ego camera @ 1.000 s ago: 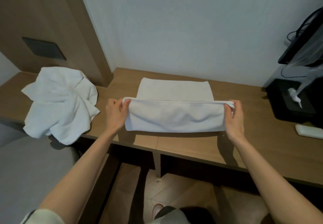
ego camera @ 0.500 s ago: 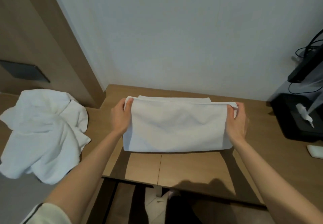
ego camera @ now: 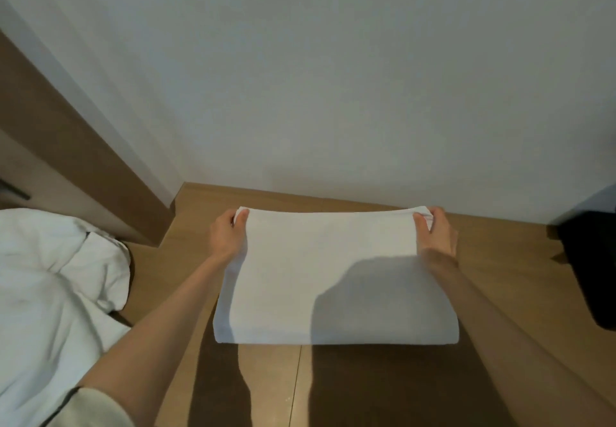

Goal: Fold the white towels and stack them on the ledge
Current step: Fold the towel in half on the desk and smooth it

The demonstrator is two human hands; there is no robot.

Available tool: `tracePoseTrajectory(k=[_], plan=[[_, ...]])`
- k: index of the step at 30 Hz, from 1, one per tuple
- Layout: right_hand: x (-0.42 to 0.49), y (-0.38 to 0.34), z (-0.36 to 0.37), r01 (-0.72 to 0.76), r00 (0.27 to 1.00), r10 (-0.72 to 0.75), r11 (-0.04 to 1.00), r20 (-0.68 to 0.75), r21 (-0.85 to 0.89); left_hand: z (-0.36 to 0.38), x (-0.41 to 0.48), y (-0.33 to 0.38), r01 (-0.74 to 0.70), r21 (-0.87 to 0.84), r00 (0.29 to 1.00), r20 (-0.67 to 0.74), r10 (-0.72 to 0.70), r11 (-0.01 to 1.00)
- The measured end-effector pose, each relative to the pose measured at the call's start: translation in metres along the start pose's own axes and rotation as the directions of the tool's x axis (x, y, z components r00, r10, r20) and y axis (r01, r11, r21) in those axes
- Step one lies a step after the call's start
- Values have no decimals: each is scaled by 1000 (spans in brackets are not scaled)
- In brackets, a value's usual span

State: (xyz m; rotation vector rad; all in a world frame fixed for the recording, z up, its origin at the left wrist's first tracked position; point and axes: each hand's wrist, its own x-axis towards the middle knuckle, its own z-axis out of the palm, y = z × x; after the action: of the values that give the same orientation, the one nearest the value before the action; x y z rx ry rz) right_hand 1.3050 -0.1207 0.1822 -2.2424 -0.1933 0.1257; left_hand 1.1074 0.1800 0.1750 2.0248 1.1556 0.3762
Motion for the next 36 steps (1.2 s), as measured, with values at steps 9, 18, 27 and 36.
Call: tracePoseTrajectory(k=[9,18,27,36], plan=[[31,23,28,-86,989,111,971,99,-222,23,25,-14,12,160,999,48,-20,987],[45,16,35,-25,996,59,915,73,-403,29,33,-12,64,155,998,-2,-64,986],[48,17,48,-97,994,110,931,19,-353,35,32,-1,178,226,984,-55,-170,958],[-23,-10,55,373,924,-378,859,58,-351,64,-51,40,-431,306,902,129,411,849]])
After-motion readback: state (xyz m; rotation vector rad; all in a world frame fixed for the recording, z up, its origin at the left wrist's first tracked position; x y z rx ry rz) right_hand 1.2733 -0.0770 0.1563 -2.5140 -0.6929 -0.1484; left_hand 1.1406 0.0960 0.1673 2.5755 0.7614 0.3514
